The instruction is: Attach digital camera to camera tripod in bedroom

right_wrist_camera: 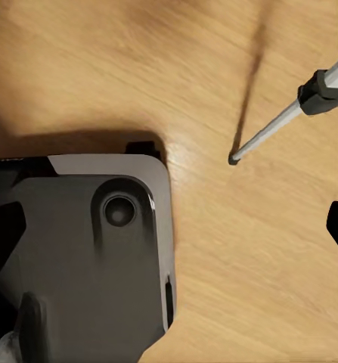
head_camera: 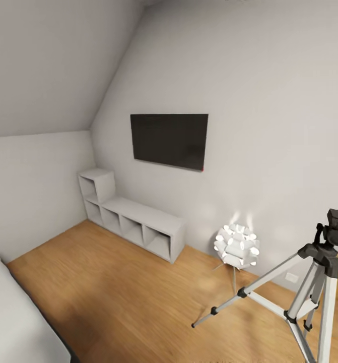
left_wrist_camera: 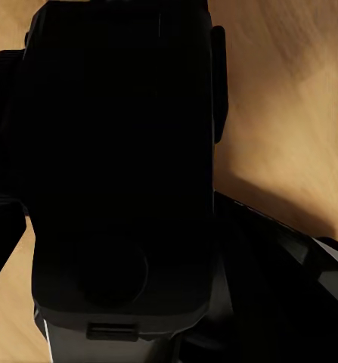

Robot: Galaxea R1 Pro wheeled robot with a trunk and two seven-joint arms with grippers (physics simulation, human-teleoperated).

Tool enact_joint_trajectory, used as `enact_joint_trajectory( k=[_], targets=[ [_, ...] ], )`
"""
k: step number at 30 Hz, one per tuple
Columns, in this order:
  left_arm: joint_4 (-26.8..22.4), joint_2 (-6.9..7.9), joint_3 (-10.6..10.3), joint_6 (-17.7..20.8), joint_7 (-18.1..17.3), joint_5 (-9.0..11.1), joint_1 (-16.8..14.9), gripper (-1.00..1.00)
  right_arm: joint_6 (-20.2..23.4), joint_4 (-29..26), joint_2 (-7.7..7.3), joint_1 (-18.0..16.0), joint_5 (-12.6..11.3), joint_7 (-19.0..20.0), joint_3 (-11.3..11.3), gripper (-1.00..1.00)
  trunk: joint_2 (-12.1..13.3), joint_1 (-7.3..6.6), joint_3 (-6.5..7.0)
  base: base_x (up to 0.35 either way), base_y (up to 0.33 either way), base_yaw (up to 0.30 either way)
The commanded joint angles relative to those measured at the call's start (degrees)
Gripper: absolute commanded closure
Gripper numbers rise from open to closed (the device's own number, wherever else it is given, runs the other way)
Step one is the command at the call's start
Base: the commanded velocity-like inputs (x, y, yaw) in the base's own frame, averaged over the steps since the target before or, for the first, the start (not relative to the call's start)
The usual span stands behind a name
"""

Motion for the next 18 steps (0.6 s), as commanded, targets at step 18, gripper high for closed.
enact_joint_trajectory(
  k=[18],
  targets=[
    [0.00, 0.02, -0.48, 0.01, -0.14, 0.54, 0.00, 1.00, -0.23, 0.19, 0.03, -0.09, 0.59, 0.12, -0.49, -1.00, -0.04, 0.02, -0.02, 0.000, 0.000, -0.289]
  ],
)
